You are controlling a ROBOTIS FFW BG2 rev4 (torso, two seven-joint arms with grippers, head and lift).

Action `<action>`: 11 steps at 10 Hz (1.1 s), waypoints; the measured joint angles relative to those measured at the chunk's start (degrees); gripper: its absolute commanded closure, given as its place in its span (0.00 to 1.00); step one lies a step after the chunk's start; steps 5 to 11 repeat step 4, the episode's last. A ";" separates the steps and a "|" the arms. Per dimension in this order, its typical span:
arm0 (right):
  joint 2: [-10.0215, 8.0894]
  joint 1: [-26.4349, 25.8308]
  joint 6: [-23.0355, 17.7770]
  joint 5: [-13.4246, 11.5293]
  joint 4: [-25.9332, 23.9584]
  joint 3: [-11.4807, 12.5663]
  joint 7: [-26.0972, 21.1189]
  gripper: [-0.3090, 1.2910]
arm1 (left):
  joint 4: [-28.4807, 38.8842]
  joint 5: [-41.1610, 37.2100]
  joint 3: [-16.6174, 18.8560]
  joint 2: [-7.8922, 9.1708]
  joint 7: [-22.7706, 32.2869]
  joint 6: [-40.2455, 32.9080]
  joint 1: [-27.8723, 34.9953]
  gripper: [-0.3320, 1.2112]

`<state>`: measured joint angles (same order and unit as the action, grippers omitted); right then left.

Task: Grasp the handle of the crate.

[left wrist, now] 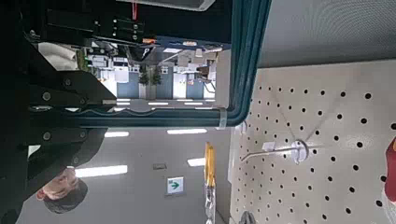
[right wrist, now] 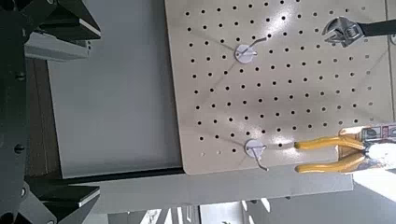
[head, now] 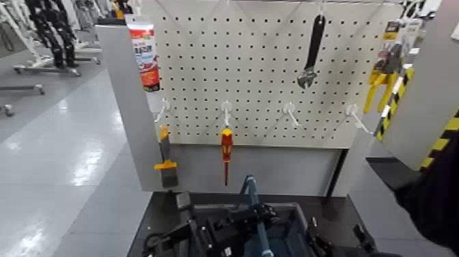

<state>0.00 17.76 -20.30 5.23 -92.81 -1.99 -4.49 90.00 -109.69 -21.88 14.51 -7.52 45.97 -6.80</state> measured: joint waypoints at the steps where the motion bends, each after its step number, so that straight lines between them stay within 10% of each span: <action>1: 0.00 -0.03 0.00 -0.15 0.00 0.13 0.40 0.28 | -0.14 0.00 -0.11 0.05 -0.03 0.00 -0.16 0.99; 11: 0.00 -0.19 0.16 -0.66 0.00 0.53 1.63 0.28 | -0.44 0.00 -0.41 0.15 -0.17 0.00 -0.53 0.99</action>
